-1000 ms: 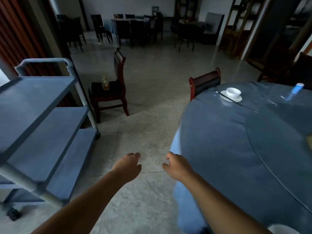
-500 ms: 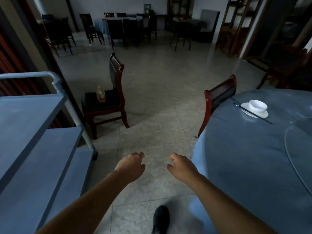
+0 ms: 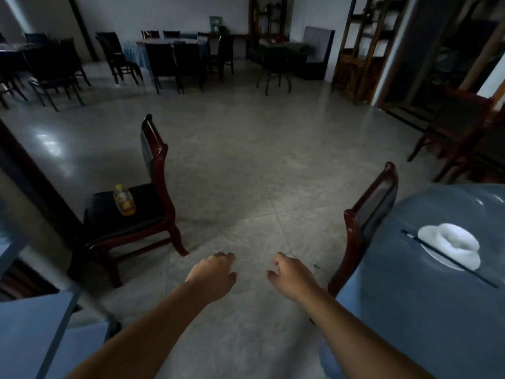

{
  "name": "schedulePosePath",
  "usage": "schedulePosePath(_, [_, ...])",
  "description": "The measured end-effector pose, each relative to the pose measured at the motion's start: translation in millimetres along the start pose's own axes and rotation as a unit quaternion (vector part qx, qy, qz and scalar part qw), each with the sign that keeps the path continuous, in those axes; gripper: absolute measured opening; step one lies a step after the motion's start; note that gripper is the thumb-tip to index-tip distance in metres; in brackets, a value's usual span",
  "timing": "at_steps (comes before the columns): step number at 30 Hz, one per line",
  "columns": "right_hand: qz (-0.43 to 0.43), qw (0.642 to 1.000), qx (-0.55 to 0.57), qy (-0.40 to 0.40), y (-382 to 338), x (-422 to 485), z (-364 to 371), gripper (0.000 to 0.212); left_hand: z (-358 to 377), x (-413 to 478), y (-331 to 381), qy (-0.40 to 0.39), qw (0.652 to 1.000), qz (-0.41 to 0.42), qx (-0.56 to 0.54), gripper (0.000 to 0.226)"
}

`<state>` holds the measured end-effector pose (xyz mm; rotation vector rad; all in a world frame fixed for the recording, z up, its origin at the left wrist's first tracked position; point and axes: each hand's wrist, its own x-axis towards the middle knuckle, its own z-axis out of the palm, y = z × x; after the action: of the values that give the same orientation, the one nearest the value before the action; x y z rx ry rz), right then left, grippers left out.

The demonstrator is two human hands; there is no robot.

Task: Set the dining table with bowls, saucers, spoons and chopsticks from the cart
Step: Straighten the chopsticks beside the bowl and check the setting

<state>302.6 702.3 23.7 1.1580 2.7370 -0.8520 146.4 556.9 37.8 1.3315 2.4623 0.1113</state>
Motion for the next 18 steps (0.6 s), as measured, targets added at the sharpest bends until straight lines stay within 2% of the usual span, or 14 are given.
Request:
schedulePosePath(10, [0.092,0.993,0.031,0.066,44,228,-59,0.042,-50,286,-9,-0.021,0.993,0.112,0.023,0.052])
schedulePosePath(14, [0.168,0.982,0.025,0.082,67,282,-85,0.044,-65,392,22,-0.056,0.981,0.181,0.031,0.054])
schedulePosePath(18, [0.261,0.952,0.062,0.144,91,311,-119,0.038,-75,467,74,-0.091,0.958,0.271,0.029,0.052])
